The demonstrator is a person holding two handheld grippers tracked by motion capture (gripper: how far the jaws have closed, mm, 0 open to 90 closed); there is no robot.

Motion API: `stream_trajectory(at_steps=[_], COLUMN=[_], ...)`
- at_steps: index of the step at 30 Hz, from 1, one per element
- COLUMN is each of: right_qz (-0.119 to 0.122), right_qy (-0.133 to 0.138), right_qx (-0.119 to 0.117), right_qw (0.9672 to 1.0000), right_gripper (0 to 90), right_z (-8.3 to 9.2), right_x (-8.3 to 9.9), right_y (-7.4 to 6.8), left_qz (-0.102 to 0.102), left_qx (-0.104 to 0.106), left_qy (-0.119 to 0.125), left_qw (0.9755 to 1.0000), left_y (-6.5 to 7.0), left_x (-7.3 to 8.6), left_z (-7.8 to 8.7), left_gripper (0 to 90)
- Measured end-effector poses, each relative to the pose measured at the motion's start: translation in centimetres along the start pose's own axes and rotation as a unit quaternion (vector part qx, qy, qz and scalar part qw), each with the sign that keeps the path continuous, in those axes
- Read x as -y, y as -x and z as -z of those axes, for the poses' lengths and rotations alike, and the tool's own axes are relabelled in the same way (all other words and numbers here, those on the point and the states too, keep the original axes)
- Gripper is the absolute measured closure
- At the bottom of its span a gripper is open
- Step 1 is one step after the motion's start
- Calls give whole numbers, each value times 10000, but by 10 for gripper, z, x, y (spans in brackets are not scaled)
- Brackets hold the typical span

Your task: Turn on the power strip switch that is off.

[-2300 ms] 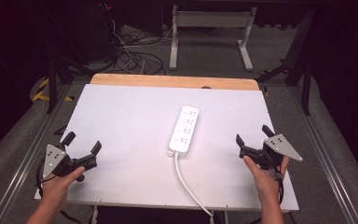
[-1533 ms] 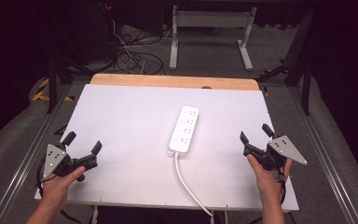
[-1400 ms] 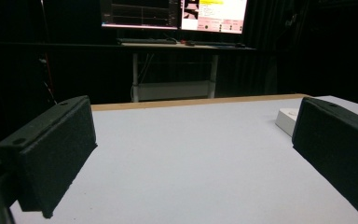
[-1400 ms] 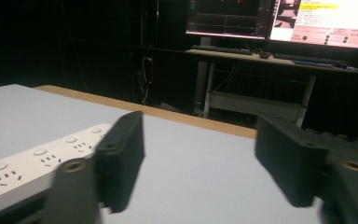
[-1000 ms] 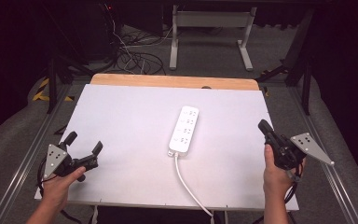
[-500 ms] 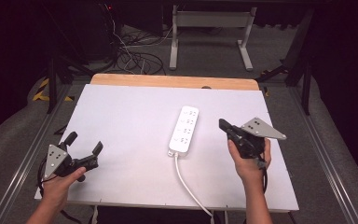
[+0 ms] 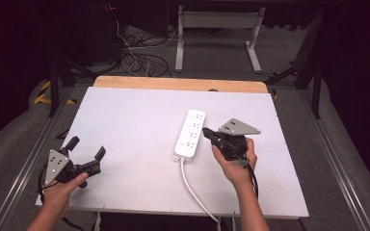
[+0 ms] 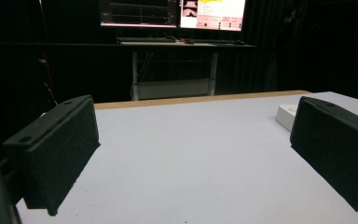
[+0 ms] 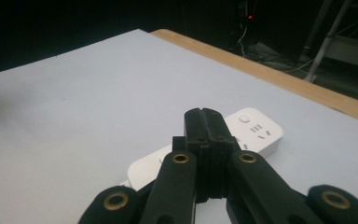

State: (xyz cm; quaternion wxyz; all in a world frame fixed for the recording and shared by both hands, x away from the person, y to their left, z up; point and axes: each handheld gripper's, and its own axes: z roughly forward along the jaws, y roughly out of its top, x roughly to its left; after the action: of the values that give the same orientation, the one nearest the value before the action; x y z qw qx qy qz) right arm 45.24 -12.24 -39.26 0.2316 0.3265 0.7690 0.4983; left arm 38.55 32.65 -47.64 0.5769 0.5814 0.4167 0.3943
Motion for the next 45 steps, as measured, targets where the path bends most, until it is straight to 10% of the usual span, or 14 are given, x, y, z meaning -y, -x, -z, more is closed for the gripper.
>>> stream_trajectory(at_steps=[21,45], right_qz=[242,166], right_qy=[-1344,-1769], right_qx=[-258,-212], right_qw=[9903,9839], right_gripper=[900,900], right_z=[-87,-112], right_x=[8,18], right_y=[-19,-18], left_qz=[-101,-200], left_qx=[-107,7], left_qy=[-9,-16], left_qw=[9999,9998], left_y=[-8,-5], left_x=[2,3], left_z=[28,30], left_gripper=[30,28])
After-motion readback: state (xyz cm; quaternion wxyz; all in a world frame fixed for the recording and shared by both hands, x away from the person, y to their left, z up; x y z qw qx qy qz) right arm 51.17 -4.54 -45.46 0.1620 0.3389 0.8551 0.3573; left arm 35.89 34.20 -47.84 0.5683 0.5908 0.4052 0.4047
